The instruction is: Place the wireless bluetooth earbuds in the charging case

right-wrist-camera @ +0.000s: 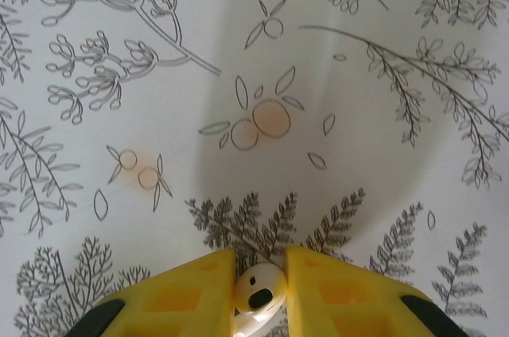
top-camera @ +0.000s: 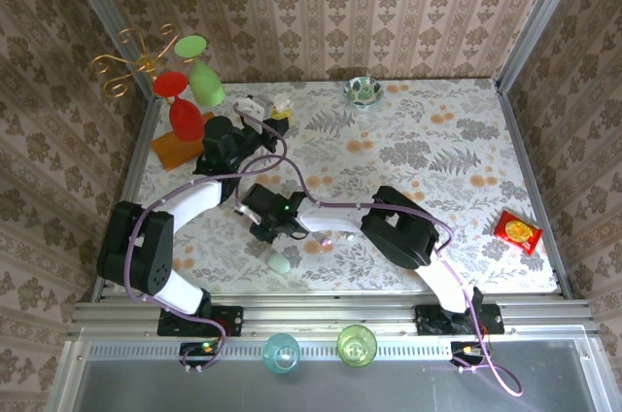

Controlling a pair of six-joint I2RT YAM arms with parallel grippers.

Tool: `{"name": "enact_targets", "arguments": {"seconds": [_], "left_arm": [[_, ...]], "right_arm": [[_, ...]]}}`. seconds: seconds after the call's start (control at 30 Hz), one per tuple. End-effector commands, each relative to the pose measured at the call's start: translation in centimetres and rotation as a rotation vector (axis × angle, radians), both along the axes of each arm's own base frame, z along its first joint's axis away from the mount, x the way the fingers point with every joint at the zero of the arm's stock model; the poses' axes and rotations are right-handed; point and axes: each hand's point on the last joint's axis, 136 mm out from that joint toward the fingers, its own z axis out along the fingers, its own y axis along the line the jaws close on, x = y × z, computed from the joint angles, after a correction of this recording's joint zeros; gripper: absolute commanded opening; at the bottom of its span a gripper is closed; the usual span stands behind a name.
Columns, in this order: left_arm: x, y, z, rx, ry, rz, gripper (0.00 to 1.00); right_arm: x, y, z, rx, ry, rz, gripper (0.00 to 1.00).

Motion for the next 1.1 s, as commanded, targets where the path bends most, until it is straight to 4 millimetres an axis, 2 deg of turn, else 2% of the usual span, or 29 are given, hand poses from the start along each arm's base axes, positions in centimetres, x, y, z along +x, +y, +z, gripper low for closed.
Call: {"name": "enact_targets", "arguments": {"seconds": [0.0, 0.17, 0.37, 0.43, 0.67, 0.87, 0.97, 1.07], "left_arm": [[-0.5, 0.0, 2.6, -0.008, -0.075, 0.002, 0.0], [-0.7, -0.1, 2.3, 0.003, -0.074, 0.0, 0.0], [-0.8, -0.6, 2.0, 0.009, -0.071, -0.008, 0.0], [-0.9, -0.7, 1.9, 0.011, -0.068, -0.013, 0.0], [-0.9, -0.9, 1.9, 0.009, -0.067, -0.02, 0.0], [-1.0, -1.0, 2.2, 0.001, -0.069, -0.028, 0.0], [-0.9, -1.0, 2.3, 0.003, -0.071, -0.03, 0.0], [-0.9, -1.0, 2.4, 0.001, -0.075, -0.03, 0.0]], "right_arm": [[-0.7, -3.2, -0.3, -0.064, 0.035, -0.027, 0.24], [-0.6, -7.5, -0.7, -0.104, 0.036, -0.081, 0.24], [-0.6, -14.3, -2.5, -0.182, 0.054, -0.182, 0.24], [-0.3, -16.6, -2.9, -0.215, 0.051, -0.221, 0.25], [1.6, -22.9, -2.6, -0.277, 0.016, -0.358, 0.26], [3.3, -25.3, -1.5, -0.215, 0.047, -0.478, 0.26], [3.4, -25.5, -1.4, -0.215, 0.052, -0.49, 0.28], [3.4, -25.5, -1.5, -0.23, 0.064, -0.494, 0.35]]}}
